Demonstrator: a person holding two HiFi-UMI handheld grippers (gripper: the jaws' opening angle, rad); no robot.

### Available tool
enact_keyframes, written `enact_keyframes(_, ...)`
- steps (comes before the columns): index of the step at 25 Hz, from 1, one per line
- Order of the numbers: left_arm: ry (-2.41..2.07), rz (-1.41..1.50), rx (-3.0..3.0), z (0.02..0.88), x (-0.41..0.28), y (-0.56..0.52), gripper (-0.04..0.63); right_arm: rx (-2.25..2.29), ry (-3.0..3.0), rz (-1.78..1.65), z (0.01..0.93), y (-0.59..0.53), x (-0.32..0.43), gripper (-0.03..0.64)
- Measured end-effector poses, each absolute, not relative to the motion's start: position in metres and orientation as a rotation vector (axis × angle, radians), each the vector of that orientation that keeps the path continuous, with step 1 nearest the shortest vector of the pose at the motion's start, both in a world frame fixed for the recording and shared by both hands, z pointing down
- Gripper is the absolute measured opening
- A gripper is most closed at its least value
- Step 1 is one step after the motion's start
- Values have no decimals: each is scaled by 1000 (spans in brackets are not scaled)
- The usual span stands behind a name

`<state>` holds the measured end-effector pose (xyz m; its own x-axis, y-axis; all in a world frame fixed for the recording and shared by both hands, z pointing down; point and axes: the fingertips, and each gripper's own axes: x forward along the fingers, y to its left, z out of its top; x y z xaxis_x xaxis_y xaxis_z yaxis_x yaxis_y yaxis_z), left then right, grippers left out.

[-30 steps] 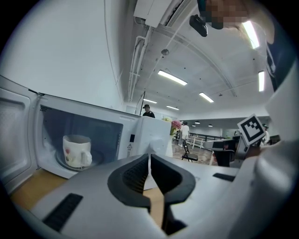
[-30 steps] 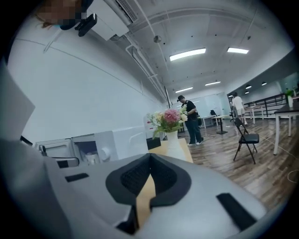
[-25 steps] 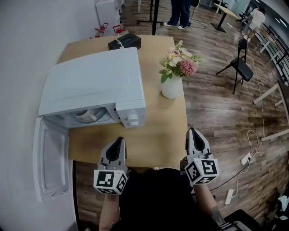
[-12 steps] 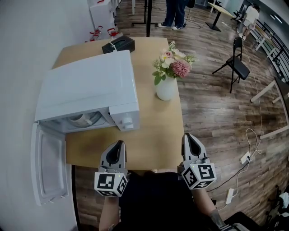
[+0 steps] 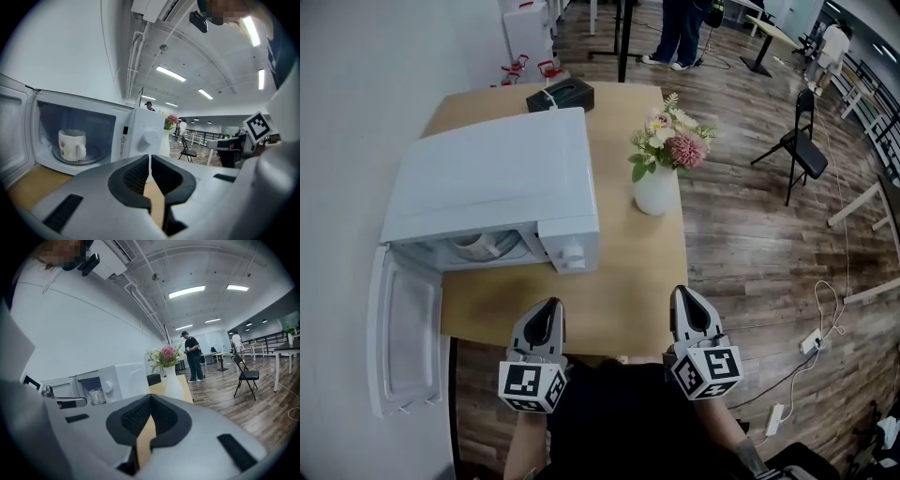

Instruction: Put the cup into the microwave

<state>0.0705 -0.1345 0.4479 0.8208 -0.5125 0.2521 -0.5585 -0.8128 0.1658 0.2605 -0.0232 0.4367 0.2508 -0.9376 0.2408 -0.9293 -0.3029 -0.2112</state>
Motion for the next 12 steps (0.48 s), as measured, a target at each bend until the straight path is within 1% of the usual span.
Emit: enact_keyframes(12, -858, 301, 2761, 449, 63, -131, 17, -2412, 1898, -543, 442, -28, 246, -6)
